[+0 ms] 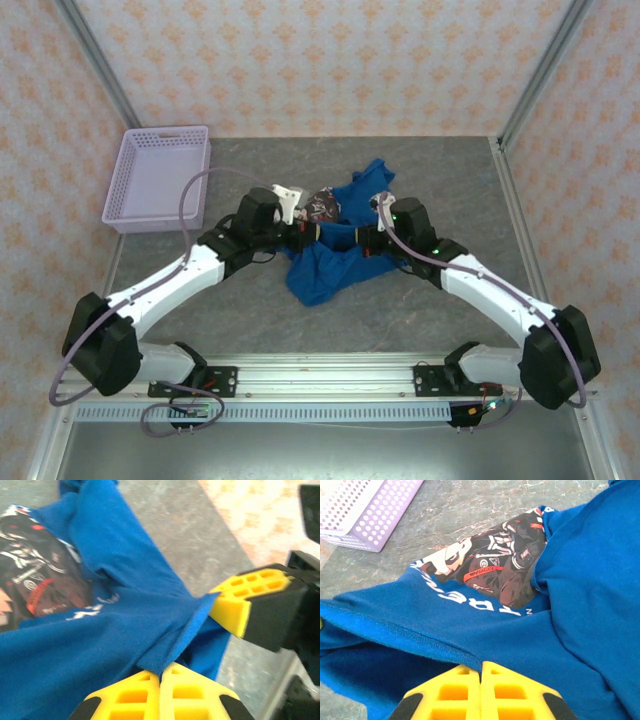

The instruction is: Fold the inside-out t-shirt

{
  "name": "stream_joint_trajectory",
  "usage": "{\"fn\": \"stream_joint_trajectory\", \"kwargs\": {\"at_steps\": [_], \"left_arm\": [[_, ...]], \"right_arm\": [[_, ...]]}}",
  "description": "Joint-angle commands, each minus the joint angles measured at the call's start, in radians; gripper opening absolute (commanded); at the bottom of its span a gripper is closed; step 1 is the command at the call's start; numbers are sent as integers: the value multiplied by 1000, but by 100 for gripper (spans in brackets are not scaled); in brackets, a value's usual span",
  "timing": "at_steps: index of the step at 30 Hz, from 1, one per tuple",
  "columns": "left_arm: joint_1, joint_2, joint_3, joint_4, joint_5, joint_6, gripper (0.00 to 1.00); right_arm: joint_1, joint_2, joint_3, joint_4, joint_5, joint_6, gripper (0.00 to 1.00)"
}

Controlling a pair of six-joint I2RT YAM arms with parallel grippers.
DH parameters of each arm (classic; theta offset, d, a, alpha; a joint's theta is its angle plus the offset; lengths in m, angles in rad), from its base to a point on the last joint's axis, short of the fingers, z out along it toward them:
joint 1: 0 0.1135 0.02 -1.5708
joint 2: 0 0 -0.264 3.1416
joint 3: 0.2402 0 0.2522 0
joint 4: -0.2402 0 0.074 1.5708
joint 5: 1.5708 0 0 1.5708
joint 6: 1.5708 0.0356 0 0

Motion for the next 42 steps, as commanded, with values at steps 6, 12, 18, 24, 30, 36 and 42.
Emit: {"fn": "stream_joint_trajectory", "kwargs": {"at_steps": [6,12,18,24,30,36,42], "left_arm": [[46,-168,-152,136,252,-23,0],[46,-120,-125,107,284,2,0],[44,-125,-98,69,282,25,0],[44,-122,-92,50,272,32,0],[45,-119,-88,44,268,36,0],[45,-123,-83,35,267,42,0],[46,-149,-94,-32,103,52,0]], "right_arm": [[-9,-6,55,-300,123,18,0],[23,-58,-10,-197,3,-93,29],[127,-85,-41,-110,90,-236,51],[146,-62,-32,-69,19,-329,64],[169,7,-24,-10,-54,-356,66],[175,131,-9,111,-83,-350,66],[173,232,41,162,-151,-286,26]]}}
